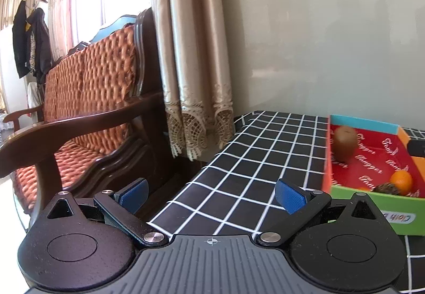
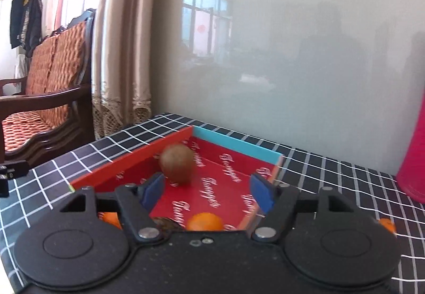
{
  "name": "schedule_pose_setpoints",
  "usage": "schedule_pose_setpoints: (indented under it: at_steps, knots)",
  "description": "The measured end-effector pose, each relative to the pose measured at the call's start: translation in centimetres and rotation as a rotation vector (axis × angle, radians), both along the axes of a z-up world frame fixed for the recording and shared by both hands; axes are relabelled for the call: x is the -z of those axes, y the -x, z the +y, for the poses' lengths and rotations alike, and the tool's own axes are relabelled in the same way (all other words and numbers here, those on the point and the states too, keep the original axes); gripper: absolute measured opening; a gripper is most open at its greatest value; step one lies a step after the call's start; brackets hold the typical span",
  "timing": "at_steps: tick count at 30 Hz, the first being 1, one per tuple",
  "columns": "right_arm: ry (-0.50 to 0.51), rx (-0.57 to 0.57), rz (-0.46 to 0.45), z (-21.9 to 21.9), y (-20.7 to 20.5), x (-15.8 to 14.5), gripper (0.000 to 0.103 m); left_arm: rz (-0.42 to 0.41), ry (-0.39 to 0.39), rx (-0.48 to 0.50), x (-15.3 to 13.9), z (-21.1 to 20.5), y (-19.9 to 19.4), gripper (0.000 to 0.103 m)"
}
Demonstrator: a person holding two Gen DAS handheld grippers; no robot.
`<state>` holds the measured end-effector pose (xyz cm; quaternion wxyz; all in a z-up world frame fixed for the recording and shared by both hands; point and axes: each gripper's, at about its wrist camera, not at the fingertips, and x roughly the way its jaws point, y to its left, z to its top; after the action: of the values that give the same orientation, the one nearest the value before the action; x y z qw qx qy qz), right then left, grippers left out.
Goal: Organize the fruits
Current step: 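Withdraw the right tool from the box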
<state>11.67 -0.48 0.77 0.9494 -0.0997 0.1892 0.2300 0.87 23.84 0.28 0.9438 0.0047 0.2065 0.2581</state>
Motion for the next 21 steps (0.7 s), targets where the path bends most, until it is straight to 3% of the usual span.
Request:
schedule_pose_setpoints:
  at_steps: [9,21]
  knots:
    - [-0.027,0.128,-0.018,-6.0,-0.1,-1.0,0.071,-0.029,-0.003,0.058,-0.8,-3.3,-1.0,0.101]
    - [-0.167,0.381,-0.039,-16.7,-0.3,-2.3,0.072,-0.041,-0.009,0.169,-1.5,-9.1,-2.9,0.101]
